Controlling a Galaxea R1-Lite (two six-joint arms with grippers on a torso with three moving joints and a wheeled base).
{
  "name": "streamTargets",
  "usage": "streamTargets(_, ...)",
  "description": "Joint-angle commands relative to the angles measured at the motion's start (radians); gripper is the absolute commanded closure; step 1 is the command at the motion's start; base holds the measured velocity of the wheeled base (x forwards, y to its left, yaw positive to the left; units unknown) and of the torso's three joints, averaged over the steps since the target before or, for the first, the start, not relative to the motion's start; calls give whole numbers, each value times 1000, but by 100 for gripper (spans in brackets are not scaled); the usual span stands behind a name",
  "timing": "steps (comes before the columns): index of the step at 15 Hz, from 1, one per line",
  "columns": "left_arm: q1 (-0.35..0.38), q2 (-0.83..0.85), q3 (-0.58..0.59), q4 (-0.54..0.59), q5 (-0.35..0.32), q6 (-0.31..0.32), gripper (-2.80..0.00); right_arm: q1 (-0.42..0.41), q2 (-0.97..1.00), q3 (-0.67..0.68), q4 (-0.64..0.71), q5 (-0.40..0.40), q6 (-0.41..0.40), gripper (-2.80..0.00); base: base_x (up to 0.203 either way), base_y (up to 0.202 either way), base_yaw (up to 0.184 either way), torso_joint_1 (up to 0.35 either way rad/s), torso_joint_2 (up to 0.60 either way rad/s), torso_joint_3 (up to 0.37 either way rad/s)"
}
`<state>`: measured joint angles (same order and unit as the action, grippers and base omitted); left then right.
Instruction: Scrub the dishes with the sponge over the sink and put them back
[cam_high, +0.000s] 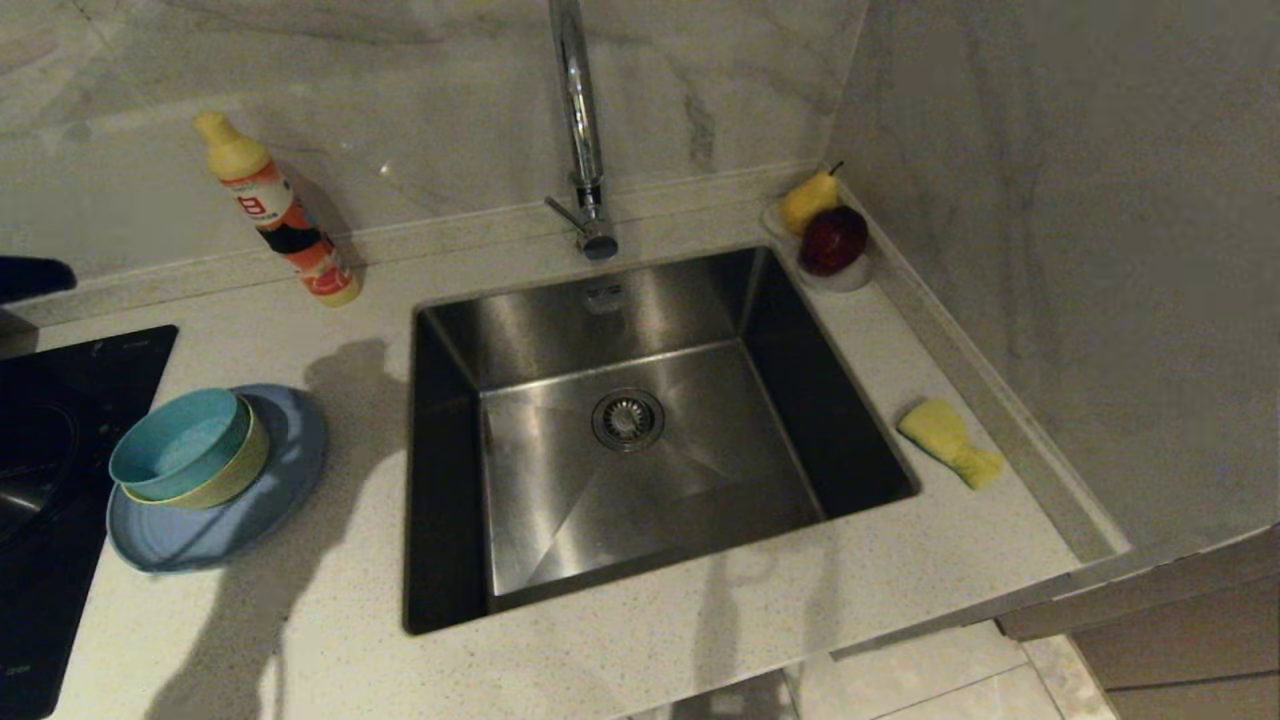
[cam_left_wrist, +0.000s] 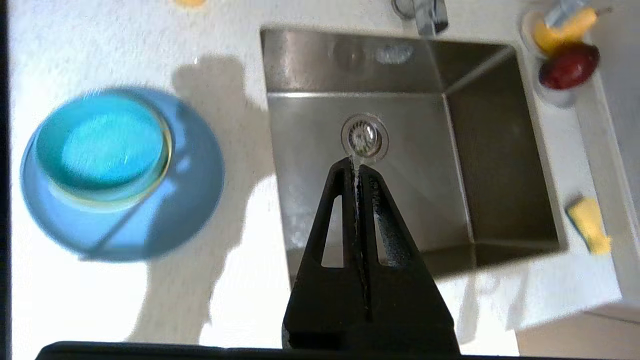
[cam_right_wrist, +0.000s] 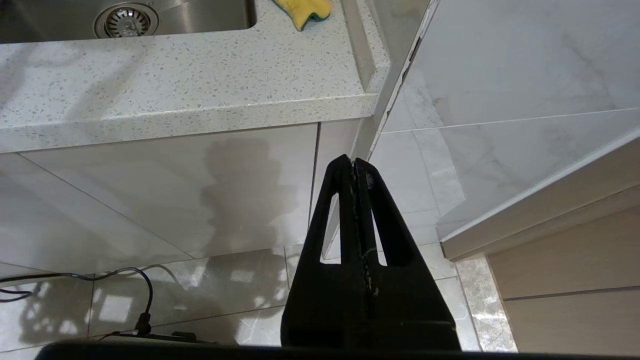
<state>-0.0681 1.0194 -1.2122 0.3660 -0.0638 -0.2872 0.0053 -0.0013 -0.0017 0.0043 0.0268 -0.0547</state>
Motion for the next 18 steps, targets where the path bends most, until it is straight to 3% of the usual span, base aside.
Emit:
streamTargets(1,-1,-168,137,-11,-2,0,0,1,-1,0,0,1,-1,0,0,0,0,0,0,0)
streamTargets(5,-1,-332,320,-64,-9,12,0,1,-2,0,0,1,-1,0,0,0,0,0,0,0)
streamTargets(9,-1,-506,481,-73,-7,115,0,1,0,0,0,1,-1,0,0,0,0,0,0,0)
streamTargets(12,5,-626,527,-55,8,125,0,1,-2,0,0,1,-1,0,0,0,0,0,0,0)
streamTargets(14,37,-691,563,-37,54,131,0,1,0,0,0,1,-1,0,0,0,0,0,0,0)
streamTargets(18,52,-854,693,-28,71,163,0,1,0,0,0,1,-1,0,0,0,0,0,0,0)
